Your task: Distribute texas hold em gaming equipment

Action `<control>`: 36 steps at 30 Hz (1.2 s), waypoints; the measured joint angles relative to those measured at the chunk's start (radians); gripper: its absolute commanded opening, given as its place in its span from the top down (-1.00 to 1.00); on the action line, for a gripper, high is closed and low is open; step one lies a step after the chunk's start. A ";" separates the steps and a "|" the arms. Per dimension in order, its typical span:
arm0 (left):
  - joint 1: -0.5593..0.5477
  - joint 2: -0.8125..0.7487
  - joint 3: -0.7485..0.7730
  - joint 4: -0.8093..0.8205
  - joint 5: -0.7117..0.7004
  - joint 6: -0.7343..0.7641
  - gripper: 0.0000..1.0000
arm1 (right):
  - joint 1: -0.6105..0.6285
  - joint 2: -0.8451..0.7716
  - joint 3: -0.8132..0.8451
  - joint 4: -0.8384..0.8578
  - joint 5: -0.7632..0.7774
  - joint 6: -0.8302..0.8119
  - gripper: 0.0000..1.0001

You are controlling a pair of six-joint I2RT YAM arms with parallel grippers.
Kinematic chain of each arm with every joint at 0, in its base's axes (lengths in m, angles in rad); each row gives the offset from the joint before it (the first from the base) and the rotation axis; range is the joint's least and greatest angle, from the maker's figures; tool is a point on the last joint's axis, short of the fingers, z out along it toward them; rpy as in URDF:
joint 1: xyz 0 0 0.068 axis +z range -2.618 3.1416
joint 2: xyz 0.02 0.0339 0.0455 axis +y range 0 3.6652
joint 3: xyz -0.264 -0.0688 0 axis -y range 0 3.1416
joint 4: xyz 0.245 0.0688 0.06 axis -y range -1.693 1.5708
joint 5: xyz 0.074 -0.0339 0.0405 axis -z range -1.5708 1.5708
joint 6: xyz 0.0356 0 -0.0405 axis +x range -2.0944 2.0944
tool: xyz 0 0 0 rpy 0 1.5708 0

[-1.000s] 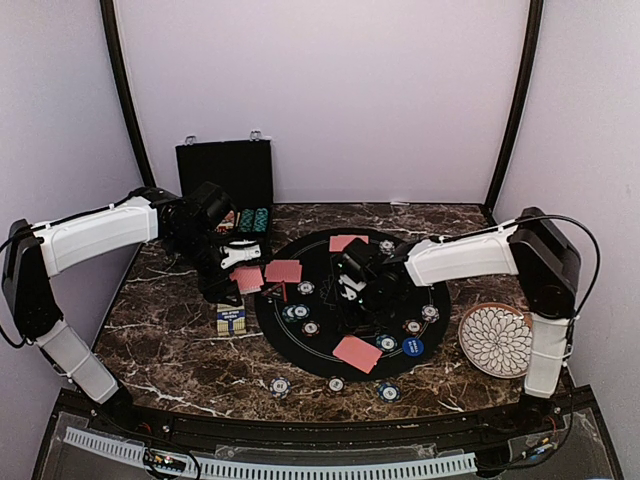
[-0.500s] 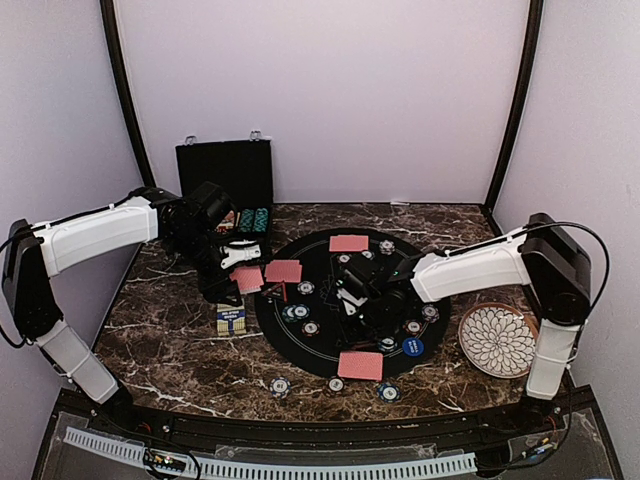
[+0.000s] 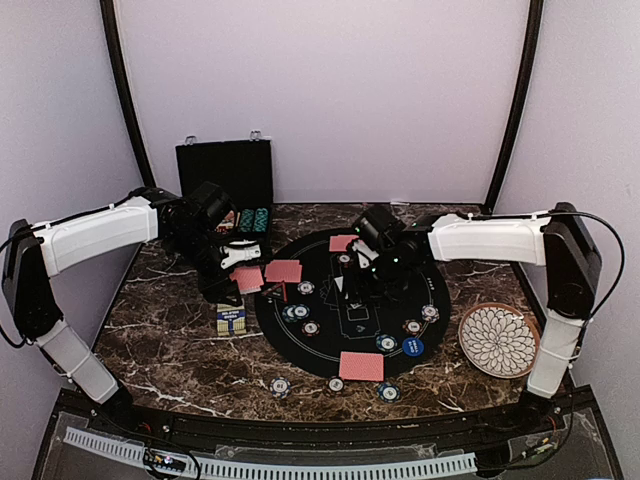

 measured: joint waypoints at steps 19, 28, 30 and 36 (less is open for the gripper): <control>0.000 0.000 0.000 -0.001 0.000 0.003 1.00 | -0.336 0.172 0.084 0.089 -0.036 -0.088 0.10; 0.000 0.000 0.000 -0.001 0.000 0.004 1.00 | -0.342 0.163 -0.020 0.220 -0.105 -0.073 0.18; 0.000 0.000 0.000 -0.001 0.000 0.004 1.00 | -0.341 0.143 -0.058 0.254 -0.116 -0.062 0.19; 0.000 0.000 0.000 -0.001 0.000 0.005 1.00 | -0.324 0.088 -0.148 0.298 -0.137 -0.038 0.24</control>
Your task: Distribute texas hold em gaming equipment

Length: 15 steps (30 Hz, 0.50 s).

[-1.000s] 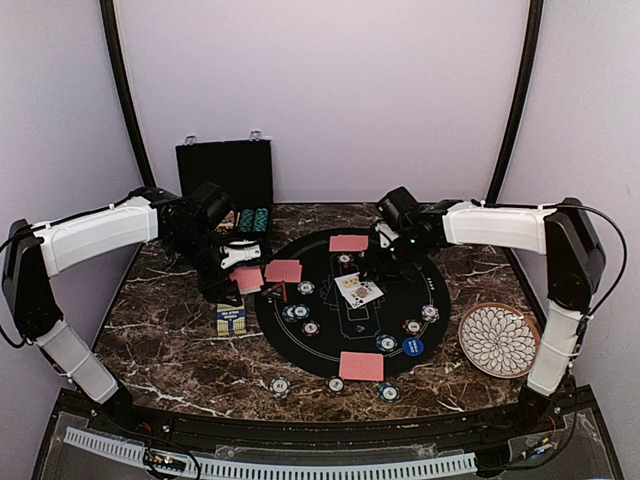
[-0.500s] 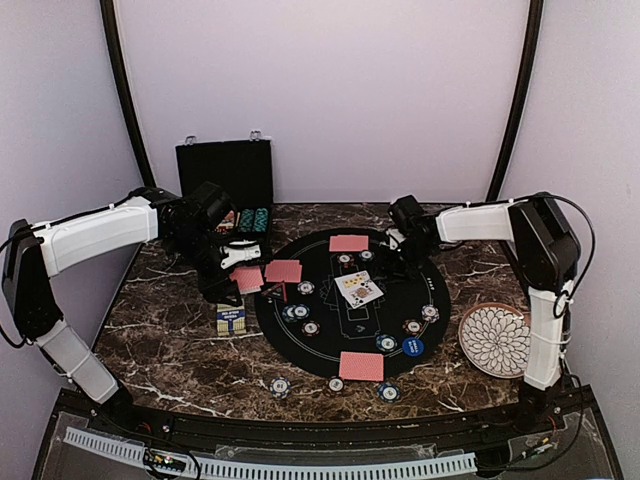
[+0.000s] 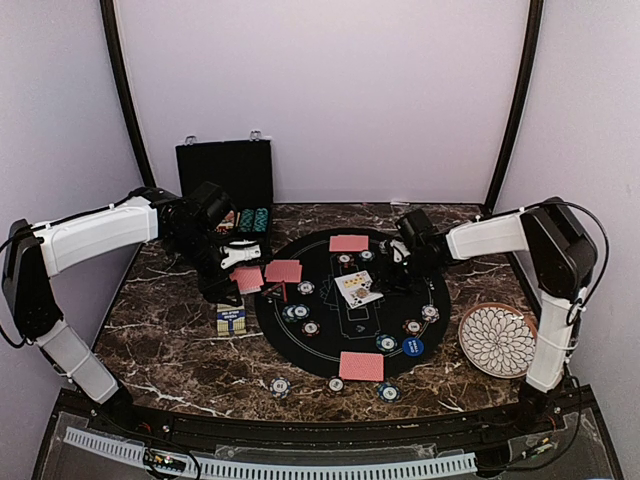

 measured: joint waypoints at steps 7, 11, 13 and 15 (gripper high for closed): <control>0.000 0.000 0.000 0.000 0.000 0.000 1.00 | 0.025 -0.029 -0.028 -0.011 -0.005 0.024 0.25; 0.000 0.000 0.000 0.000 0.000 0.000 1.00 | 0.037 -0.032 -0.028 -0.022 -0.005 0.029 0.24; 0.000 0.000 0.000 0.000 0.000 0.001 1.00 | 0.040 -0.037 -0.028 -0.031 -0.004 0.032 0.22; 0.000 0.000 0.000 0.000 0.000 0.002 1.00 | 0.041 -0.055 -0.027 -0.048 0.002 0.032 0.18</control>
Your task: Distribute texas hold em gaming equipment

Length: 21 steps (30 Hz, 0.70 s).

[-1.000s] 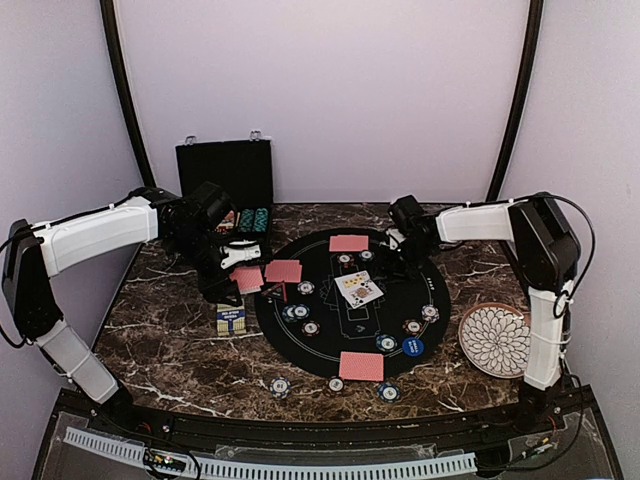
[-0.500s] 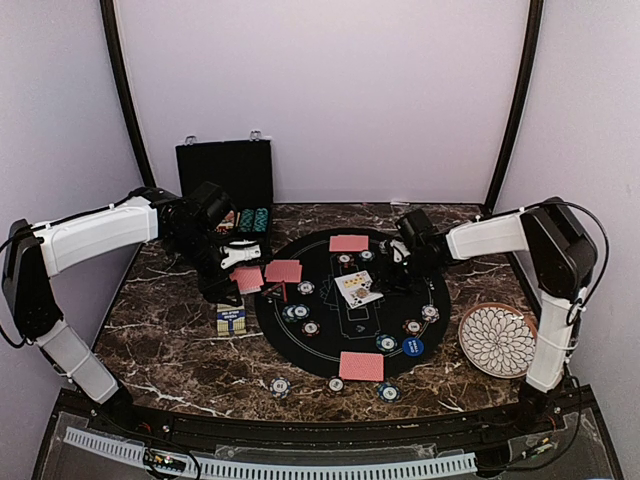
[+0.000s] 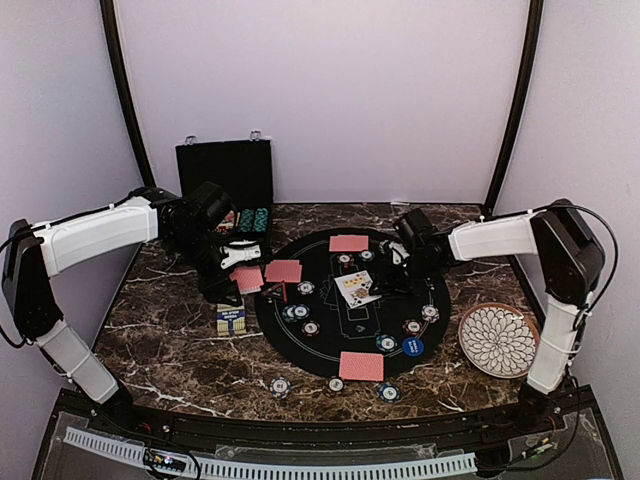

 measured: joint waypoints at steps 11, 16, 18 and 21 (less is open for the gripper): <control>0.000 0.000 0.000 0.000 0.001 0.000 1.00 | 0.040 -0.146 0.028 0.018 -0.064 0.071 -0.36; 0.000 0.000 0.002 0.000 0.007 -0.002 1.00 | 0.163 -0.148 0.031 0.187 -0.178 0.204 -0.40; 0.000 0.000 0.005 0.000 0.011 -0.005 1.00 | 0.206 -0.140 0.031 0.282 -0.217 0.268 -0.40; 0.000 0.000 0.008 0.001 0.018 -0.009 1.00 | 0.253 -0.114 0.033 0.399 -0.259 0.343 -0.41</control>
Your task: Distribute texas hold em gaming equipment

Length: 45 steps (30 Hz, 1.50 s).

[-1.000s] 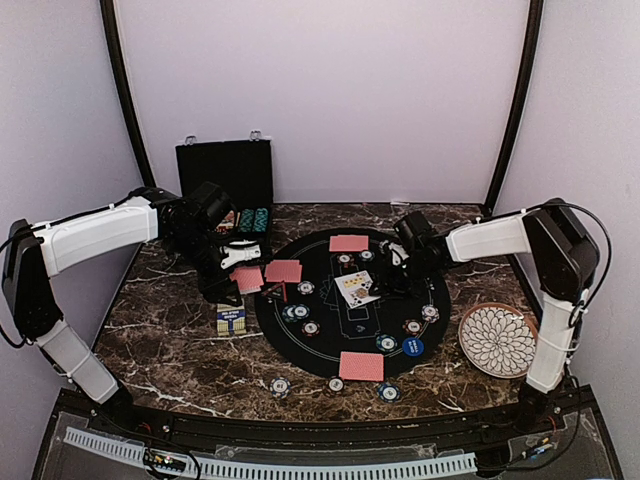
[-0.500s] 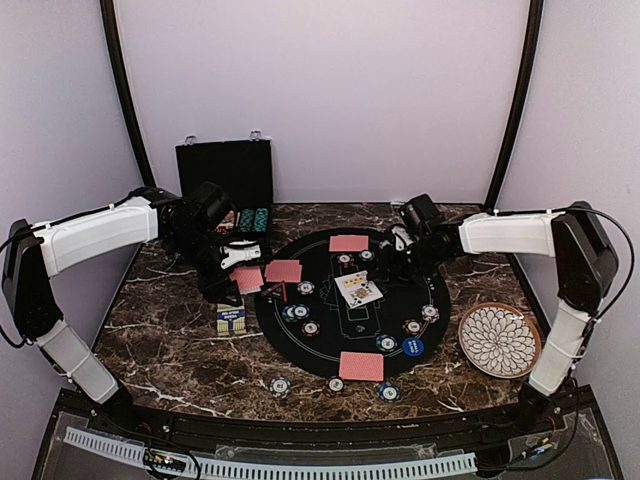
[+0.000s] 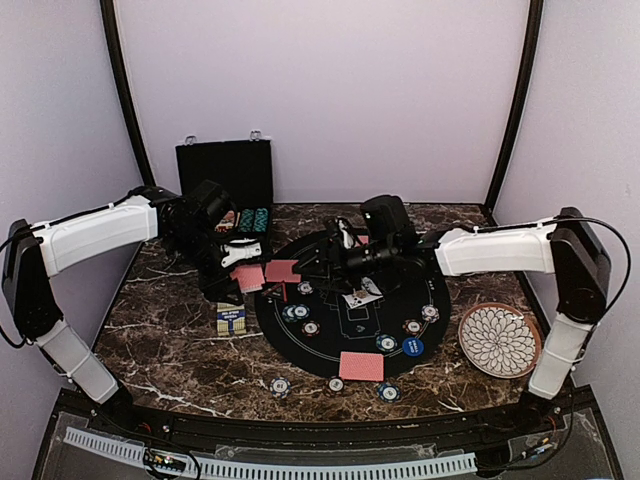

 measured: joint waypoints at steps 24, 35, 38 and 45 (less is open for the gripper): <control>0.000 0.000 0.013 0.000 0.021 -0.021 1.00 | 0.091 0.257 0.146 0.312 -0.100 0.244 -0.41; 0.008 0.000 0.015 0.003 0.019 -0.037 1.00 | 0.109 0.332 0.211 0.334 -0.108 0.279 -0.37; 0.013 0.000 0.016 0.007 0.014 -0.045 1.00 | 0.112 0.363 0.238 0.351 -0.116 0.293 -0.36; 0.014 0.000 0.018 0.005 0.018 -0.041 1.00 | 0.121 0.429 0.295 0.393 -0.117 0.351 -0.35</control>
